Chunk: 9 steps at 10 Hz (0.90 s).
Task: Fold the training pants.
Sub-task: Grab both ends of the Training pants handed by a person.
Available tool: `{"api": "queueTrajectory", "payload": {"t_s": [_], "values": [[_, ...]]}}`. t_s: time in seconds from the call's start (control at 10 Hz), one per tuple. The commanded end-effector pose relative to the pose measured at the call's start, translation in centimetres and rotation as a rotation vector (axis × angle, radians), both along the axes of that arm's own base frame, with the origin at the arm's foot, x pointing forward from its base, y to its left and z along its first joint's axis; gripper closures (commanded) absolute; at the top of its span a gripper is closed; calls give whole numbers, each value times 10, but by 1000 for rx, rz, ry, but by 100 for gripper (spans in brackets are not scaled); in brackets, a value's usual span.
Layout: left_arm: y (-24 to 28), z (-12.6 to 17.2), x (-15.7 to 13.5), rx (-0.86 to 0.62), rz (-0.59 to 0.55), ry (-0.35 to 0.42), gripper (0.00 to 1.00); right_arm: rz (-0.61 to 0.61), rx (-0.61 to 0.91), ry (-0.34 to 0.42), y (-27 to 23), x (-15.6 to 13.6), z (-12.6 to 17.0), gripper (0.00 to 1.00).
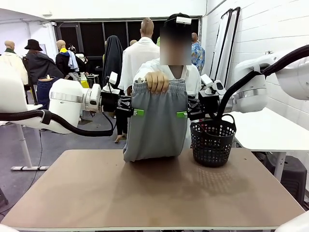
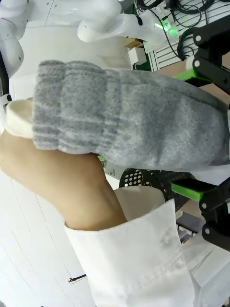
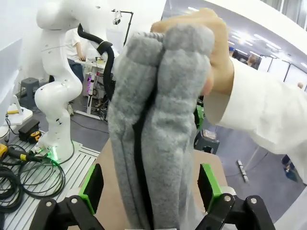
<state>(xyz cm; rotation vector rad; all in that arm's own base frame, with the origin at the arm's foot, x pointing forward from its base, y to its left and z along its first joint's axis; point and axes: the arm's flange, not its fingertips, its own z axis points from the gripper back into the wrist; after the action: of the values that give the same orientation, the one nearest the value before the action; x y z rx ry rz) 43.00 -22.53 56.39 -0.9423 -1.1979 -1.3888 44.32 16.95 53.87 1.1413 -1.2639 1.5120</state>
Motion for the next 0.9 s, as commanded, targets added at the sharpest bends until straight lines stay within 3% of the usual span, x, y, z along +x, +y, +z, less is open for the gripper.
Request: {"api": "queueTrajectory", "payload": {"t_s": [0.0,0.3,0.4,0.8], "values": [[-3,1,4,-5,-15,10,31,-10,48,45,4,9,7,19],[-6,3,3,-6,-31,6,87,11,76,64,2,11,7,78],[-6,3,3,-6,-30,5,100,32,88,74,2,11,7,97],[-9,5,2,-13,-44,8,100,99,84,131,5,14,6,100]]}}
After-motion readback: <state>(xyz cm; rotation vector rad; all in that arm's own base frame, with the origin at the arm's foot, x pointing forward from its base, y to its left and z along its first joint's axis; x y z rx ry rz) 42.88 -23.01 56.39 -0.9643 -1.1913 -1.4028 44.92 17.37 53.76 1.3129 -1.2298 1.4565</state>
